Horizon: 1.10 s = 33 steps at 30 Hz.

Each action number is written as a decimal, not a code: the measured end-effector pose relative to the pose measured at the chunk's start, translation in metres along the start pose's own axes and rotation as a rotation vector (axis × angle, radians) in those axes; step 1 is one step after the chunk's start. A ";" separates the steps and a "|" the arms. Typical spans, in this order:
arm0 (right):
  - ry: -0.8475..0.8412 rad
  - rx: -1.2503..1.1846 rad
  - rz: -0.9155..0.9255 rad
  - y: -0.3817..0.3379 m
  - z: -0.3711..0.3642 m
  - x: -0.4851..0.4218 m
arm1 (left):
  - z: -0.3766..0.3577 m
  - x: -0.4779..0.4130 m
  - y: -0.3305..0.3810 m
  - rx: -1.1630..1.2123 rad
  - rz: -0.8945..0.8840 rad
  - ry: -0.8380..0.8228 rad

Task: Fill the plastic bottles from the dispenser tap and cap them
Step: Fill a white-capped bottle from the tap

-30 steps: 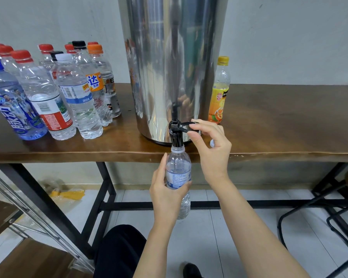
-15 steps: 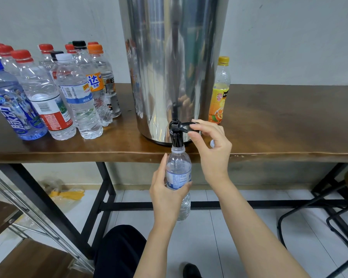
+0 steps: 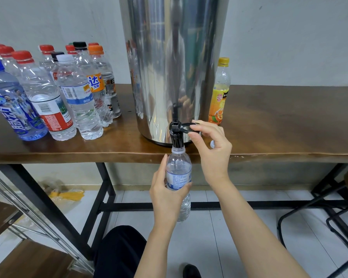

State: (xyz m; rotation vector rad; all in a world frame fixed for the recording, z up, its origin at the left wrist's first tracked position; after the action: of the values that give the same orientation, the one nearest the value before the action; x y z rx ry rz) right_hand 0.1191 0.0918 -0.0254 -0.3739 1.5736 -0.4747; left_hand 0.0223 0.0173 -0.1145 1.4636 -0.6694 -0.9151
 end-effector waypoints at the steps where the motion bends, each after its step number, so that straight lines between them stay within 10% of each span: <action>1: 0.000 0.000 0.002 0.000 0.000 0.000 | 0.000 0.000 0.000 0.001 0.001 -0.001; 33: -0.003 -0.015 0.004 0.000 0.000 0.000 | -0.001 -0.001 -0.002 0.050 0.017 -0.011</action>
State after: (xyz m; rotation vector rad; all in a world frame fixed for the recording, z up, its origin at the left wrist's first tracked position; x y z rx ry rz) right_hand 0.1191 0.0924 -0.0255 -0.3822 1.5752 -0.4592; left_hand 0.0224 0.0185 -0.1165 1.4965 -0.7162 -0.8995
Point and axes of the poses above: each hand's wrist, its own x-axis away from the middle knuckle, its own z-axis out of the back of the hand, y = z × x, the point moved 1 cm from there along -x, towards the middle knuckle, and after that the axes turned 9 degrees about z, right-handed, at the moved point
